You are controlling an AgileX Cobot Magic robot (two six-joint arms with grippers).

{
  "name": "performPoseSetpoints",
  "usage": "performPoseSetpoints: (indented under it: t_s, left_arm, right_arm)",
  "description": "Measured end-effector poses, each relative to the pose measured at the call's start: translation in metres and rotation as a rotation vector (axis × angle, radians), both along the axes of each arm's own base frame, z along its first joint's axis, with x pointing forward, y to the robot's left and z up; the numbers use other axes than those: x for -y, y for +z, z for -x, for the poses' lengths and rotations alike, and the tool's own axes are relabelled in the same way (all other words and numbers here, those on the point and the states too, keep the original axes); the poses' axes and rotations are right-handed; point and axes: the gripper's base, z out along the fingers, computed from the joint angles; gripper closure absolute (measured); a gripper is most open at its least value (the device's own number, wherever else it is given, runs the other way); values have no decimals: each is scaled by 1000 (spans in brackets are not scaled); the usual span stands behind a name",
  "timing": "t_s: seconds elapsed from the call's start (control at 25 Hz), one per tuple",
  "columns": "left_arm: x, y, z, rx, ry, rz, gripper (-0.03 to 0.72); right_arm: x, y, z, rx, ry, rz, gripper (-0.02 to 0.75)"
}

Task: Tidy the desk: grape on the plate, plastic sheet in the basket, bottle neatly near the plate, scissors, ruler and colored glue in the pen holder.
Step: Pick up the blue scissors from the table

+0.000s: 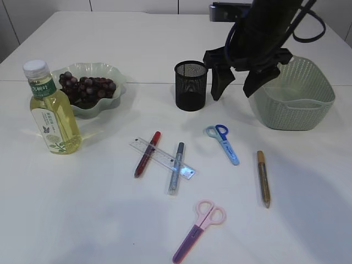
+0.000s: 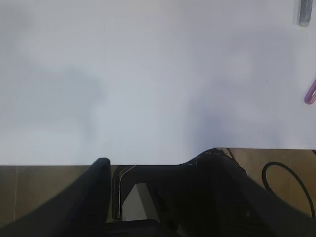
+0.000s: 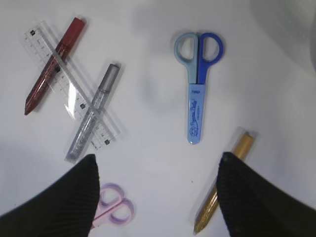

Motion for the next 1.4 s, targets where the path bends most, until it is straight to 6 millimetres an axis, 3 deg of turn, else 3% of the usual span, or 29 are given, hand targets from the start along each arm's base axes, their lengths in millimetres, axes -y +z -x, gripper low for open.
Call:
performPoseSetpoints:
  t_s: [0.32, 0.64, 1.4]
  left_arm:
    - [0, 0, 0, -1, -1, 4, 223]
    - [0, 0, 0, -1, -1, 4, 230]
    - [4, 1, 1, -6, -6, 45, 249]
  right_arm:
    - [-5, -42, -26, -49, 4, 63, 163]
    - [-6, -84, -36, -121, 9, 114, 163]
    - [-12, -119, -59, -131, -8, 129, 163]
